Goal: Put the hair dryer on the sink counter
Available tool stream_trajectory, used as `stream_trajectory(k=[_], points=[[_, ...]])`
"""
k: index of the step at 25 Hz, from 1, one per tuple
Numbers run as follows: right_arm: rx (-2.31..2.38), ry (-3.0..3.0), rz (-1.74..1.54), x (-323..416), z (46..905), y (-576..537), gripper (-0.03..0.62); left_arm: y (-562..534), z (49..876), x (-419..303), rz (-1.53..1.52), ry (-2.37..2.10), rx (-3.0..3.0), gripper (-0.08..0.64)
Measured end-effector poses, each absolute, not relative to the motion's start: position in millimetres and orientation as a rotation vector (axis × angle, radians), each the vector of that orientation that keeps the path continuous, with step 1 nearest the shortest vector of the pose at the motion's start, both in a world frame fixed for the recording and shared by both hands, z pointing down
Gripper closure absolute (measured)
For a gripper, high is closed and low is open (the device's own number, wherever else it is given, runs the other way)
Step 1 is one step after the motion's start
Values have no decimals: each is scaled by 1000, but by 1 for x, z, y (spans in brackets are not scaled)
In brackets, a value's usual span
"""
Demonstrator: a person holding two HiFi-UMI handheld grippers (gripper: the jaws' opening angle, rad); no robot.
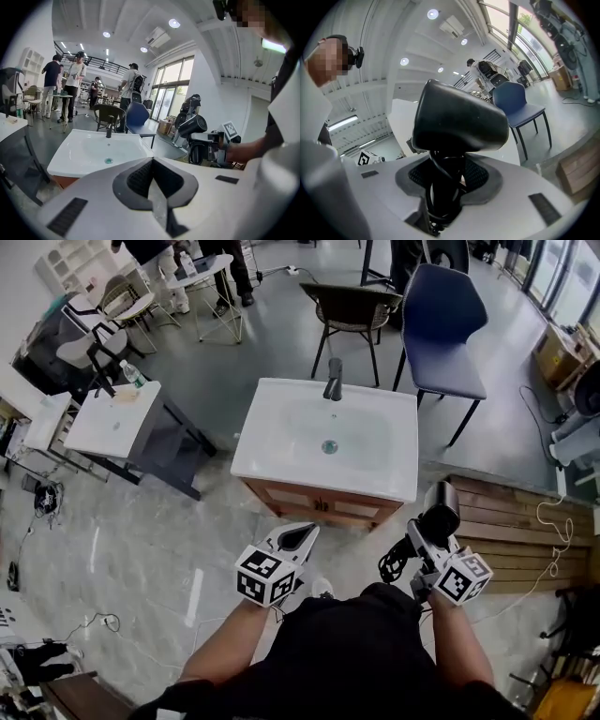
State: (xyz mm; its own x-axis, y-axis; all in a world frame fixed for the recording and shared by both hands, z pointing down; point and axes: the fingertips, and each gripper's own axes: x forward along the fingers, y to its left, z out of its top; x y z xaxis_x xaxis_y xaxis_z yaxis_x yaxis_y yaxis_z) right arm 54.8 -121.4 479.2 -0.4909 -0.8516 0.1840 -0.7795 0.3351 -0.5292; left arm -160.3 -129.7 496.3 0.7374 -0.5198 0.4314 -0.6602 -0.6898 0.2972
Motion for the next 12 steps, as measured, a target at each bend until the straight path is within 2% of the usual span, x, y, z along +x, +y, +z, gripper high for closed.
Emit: stream_trajectory(k=[12], points=[[-1567, 2510, -860, 61, 496, -176, 443, -169, 520, -161, 448, -864, 2457, 560]])
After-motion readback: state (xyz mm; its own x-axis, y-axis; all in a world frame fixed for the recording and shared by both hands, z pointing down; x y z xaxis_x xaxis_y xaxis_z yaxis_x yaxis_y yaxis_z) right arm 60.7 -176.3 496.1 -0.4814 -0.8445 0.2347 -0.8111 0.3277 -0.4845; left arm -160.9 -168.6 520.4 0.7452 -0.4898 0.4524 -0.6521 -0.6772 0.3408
